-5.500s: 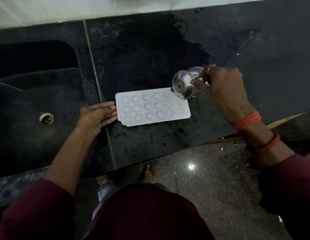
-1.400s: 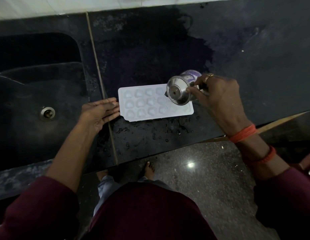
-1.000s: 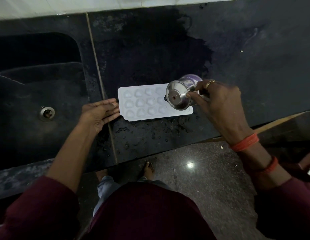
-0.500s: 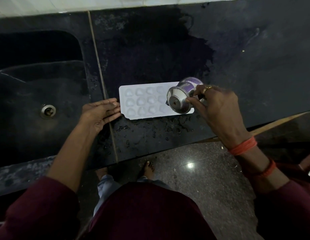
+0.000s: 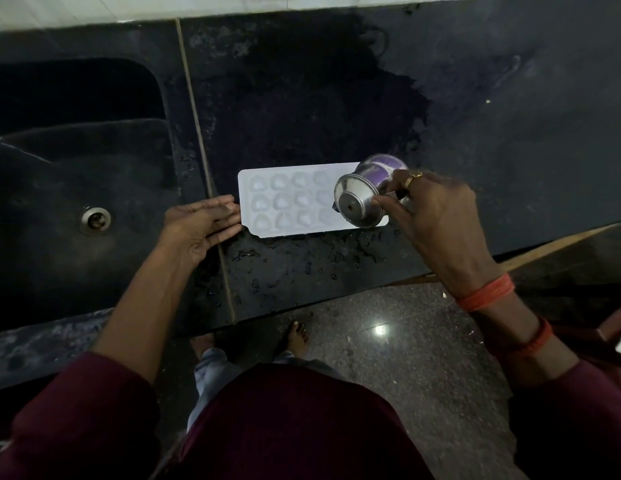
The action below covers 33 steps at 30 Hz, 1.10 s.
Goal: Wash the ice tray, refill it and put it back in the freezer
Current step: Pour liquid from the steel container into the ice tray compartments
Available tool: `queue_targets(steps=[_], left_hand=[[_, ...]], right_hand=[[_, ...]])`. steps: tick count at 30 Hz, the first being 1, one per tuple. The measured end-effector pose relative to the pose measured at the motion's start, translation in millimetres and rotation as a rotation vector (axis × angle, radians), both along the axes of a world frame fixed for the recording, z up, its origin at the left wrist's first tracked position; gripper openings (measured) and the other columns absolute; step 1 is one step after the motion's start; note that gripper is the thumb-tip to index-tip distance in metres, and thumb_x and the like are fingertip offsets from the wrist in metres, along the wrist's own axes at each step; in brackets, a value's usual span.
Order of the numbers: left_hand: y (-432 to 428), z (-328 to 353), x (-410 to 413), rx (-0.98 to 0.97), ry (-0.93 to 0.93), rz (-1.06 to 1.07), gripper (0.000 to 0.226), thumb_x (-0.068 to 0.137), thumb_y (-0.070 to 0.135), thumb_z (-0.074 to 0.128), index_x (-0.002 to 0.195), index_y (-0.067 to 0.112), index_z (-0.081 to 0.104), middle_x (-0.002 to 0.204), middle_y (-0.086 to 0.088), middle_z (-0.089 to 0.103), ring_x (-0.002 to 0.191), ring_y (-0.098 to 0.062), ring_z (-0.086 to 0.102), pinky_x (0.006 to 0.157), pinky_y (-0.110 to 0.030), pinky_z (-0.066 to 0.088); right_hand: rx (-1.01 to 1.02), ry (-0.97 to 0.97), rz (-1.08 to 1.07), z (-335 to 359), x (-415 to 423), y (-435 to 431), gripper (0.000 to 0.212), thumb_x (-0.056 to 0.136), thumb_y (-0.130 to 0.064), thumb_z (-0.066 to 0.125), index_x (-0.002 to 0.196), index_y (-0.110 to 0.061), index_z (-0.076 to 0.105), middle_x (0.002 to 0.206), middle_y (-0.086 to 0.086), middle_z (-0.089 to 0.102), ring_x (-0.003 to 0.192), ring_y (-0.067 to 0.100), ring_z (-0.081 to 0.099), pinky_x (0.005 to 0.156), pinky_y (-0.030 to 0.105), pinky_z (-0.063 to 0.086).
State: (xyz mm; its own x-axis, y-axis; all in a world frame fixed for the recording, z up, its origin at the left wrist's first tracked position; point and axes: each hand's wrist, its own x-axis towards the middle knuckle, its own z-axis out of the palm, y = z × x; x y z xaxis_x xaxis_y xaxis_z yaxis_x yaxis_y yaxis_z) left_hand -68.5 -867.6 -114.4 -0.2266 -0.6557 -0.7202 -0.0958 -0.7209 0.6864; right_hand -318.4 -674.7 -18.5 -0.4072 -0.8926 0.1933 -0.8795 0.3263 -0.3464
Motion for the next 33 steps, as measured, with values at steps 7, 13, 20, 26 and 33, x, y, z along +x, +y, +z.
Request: queue_targets(steps=[7,13,20,26,33], left_hand=[[0,2,0,-0.002,0.001,0.007,0.010,0.091,-0.002,0.070,0.098,0.005,0.072,0.078,-0.007,0.079,0.076,-0.016,0.078,0.066,-0.027,0.064],[1,2,0,-0.001,0.000,0.002,0.010,0.092,-0.002,0.070,0.099,0.005,0.072,0.078,-0.007,0.079,0.075,-0.015,0.078,0.067,-0.028,0.064],[1,4,0,-0.001,-0.003,0.004,0.009,0.092,-0.001,0.070,0.099,0.005,0.072,0.077,-0.006,0.079,0.075,-0.015,0.078,0.062,-0.026,0.063],[2,5,0,0.004,0.005,0.007,0.009,0.092,-0.001,0.070,0.098,0.005,0.071,0.074,-0.005,0.078,0.072,-0.014,0.078,0.062,-0.026,0.063],[3,2,0,0.013,0.014,0.002,0.009,0.092,0.000,0.070,0.100,0.005,0.072,0.074,-0.004,0.078,0.071,-0.013,0.077,0.069,-0.029,0.065]], right_hand=[[0.000,0.011,0.008,4,2,-1,0.028,0.090,-0.041,0.070,0.096,-0.014,0.073,0.094,0.006,0.072,0.079,0.026,0.067,0.069,0.044,0.056],[0.008,0.010,0.001,6,1,-1,0.027,0.090,-0.040,0.070,0.097,-0.014,0.074,0.094,0.006,0.072,0.080,0.025,0.067,0.071,0.044,0.056],[-0.006,0.017,0.002,7,0,-2,0.027,0.089,-0.040,0.072,0.097,-0.014,0.074,0.091,0.004,0.072,0.076,0.022,0.067,0.069,0.041,0.056],[-0.072,-0.043,0.010,8,4,-4,0.024,0.088,-0.038,0.074,0.095,-0.015,0.075,0.082,0.000,0.070,0.068,0.017,0.064,0.066,0.041,0.056],[-0.056,-0.047,0.044,0,15,-10,0.025,0.089,-0.038,0.072,0.096,-0.014,0.073,0.087,0.005,0.070,0.072,0.024,0.066,0.067,0.043,0.056]])
